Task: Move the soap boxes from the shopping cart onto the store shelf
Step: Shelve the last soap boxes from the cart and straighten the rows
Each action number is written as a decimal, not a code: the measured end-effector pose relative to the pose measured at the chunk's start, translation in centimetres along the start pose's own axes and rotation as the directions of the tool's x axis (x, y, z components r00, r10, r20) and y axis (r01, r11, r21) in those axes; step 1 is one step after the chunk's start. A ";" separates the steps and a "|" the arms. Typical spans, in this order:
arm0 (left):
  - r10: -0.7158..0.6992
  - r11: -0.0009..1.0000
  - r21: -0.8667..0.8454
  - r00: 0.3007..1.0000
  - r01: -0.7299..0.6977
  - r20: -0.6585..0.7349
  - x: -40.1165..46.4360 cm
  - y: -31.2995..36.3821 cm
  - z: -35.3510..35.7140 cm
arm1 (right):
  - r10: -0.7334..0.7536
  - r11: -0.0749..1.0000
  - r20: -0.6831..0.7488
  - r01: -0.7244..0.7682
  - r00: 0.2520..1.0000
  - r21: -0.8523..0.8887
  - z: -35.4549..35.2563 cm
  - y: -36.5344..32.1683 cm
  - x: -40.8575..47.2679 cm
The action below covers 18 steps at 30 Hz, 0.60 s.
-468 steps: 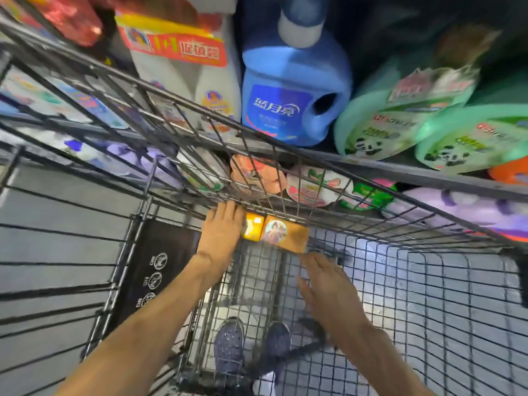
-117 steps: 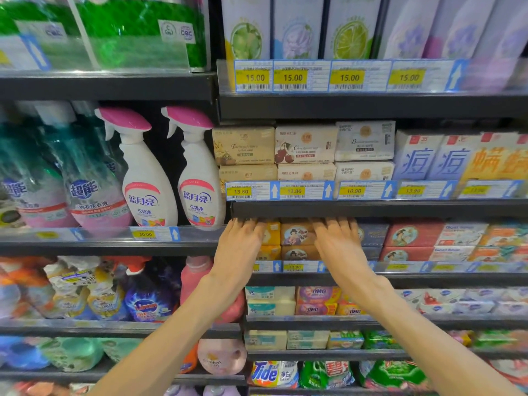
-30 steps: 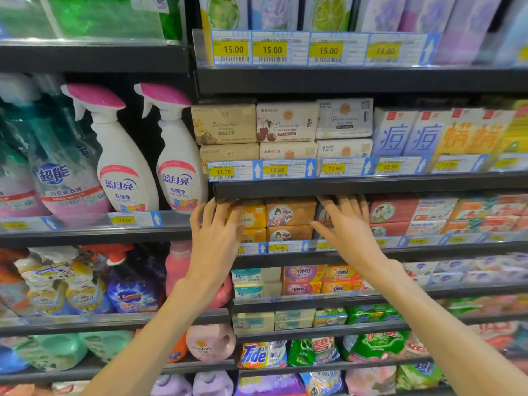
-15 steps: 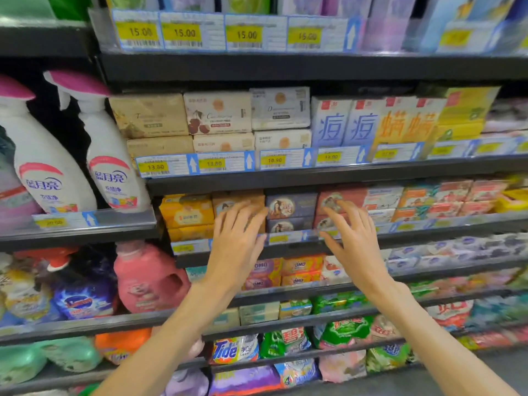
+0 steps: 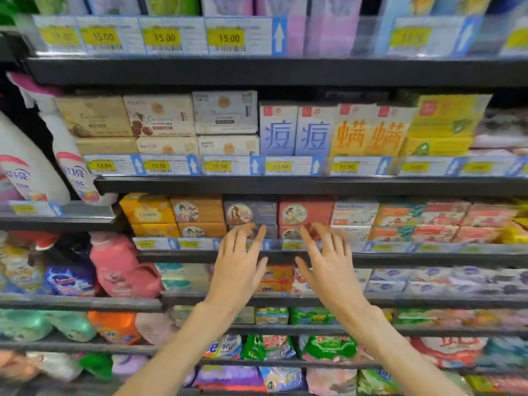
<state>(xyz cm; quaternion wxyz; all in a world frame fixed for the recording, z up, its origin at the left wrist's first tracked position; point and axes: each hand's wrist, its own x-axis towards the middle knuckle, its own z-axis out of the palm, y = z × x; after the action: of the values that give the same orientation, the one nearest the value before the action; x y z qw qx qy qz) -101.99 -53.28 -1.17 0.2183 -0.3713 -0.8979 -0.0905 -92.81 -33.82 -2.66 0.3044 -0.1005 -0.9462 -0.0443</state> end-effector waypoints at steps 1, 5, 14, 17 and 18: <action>-0.009 1.000 0.009 1.000 0.009 0.004 0.1 0.2 0.1 | -0.002 1.000 0.005 0.002 1.000 -0.003 0.0 -0.1 0.1; -0.044 0.999 -0.004 0.999 0.044 -0.001 0.5 0.7 0.4 | 0.011 0.999 0.010 -0.011 1.000 -0.030 -0.2 -0.8 0.6; -0.069 0.995 -0.079 0.996 0.065 -0.048 0.4 0.7 1.3 | 0.067 0.997 0.005 -0.067 0.998 -0.024 0.1 -1.4 0.8; -0.066 0.996 -0.069 0.995 0.061 -0.075 0.3 0.3 1.2 | 0.079 0.997 0.010 -0.079 0.997 -0.010 0.2 -1.1 0.4; -0.063 0.996 -0.075 0.995 0.057 -0.082 0.3 0.2 1.2 | 0.075 0.997 0.008 -0.075 0.997 -0.003 0.1 -1.1 0.4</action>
<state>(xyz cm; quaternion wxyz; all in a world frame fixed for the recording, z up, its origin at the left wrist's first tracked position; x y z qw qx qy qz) -102.44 -52.59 -2.06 0.2394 -0.3479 -0.8948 -0.1449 -93.46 -34.81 -2.55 0.3020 -0.1367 -0.9428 -0.0337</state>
